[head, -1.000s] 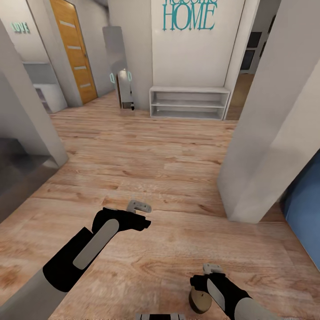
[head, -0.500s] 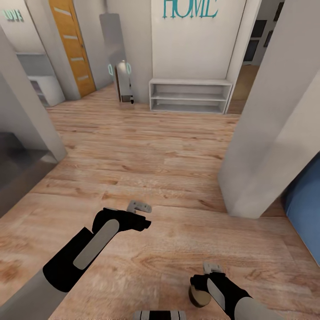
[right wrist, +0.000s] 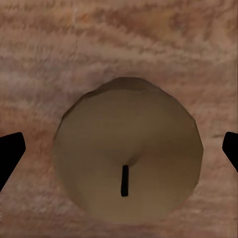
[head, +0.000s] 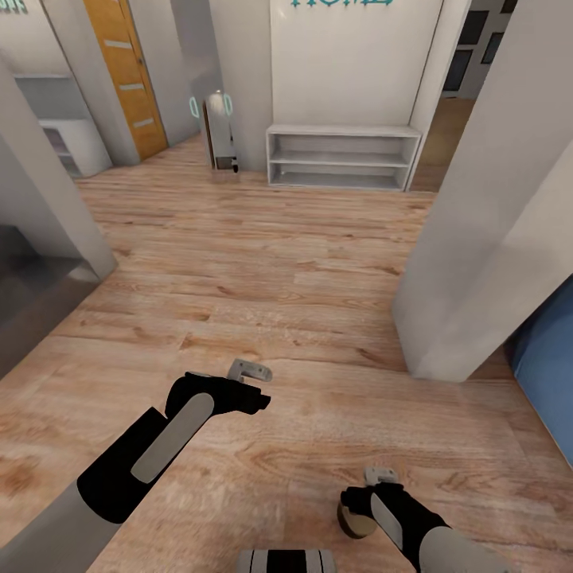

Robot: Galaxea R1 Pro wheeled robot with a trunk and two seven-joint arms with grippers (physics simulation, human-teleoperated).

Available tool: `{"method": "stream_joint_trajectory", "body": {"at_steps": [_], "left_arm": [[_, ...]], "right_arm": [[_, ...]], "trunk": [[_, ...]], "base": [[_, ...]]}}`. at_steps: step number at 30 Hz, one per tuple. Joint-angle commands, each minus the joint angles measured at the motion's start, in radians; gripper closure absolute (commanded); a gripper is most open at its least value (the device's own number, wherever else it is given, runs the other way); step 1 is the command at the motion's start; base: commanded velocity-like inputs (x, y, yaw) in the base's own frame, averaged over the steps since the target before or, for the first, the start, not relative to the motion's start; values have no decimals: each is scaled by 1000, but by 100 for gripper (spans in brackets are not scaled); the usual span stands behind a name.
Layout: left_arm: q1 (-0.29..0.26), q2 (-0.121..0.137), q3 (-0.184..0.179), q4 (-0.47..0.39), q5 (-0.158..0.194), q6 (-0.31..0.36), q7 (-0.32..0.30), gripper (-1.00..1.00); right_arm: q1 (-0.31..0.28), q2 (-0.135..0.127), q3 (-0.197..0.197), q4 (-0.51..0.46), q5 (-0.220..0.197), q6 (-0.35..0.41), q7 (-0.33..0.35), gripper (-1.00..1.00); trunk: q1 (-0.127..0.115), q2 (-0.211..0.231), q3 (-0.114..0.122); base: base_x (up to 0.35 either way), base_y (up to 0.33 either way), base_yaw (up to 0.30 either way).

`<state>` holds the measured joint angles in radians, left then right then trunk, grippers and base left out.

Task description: Place each of the two pumpkins and all three candles from the living room inside a cabinet in the living room (use any cabinet), then make sure every cabinet is closed, and position the cauldron so it is next to a table in the living room.

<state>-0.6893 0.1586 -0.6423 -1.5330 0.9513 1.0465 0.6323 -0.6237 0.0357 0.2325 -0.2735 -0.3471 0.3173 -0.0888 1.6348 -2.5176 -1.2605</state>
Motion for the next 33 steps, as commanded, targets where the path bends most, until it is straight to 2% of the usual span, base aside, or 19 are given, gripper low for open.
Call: {"method": "stream_joint_trajectory", "body": {"at_steps": [1,5,12,21,27,33], "left_arm": [[-1,1,-2,-1,10,1,10,-100],[-1,1,-2,-1,9,1,10,-100],[-1,1,-2,-1,8,1,10,-100],[-1,1,-2,-1,7,1,10,-100],[-1,1,-2,-1,7,1,10,-100],[-1,0,-2,-1,7,1,10,-100]], "right_arm": [[-3,-1,8,-2,-11,5,-8,-100],[-16,0,8,1,-11,5,-8,-100],[-24,2,8,1,-10,5,-8,-100],[-28,3,8,2,-10,5,-8,-100],[-28,4,8,3,-10,5,-8,-100],[-28,3,8,4,-10,5,-8,-100]], "trunk": [[0,0,-1],[0,0,-1],[3,-2,-28],[3,-2,-28],[6,-3,-51],[6,-3,-51]], "base": [[0,0,0],[0,0,0],[0,0,0],[0,0,0],[0,0,0],[0,0,0]]}}
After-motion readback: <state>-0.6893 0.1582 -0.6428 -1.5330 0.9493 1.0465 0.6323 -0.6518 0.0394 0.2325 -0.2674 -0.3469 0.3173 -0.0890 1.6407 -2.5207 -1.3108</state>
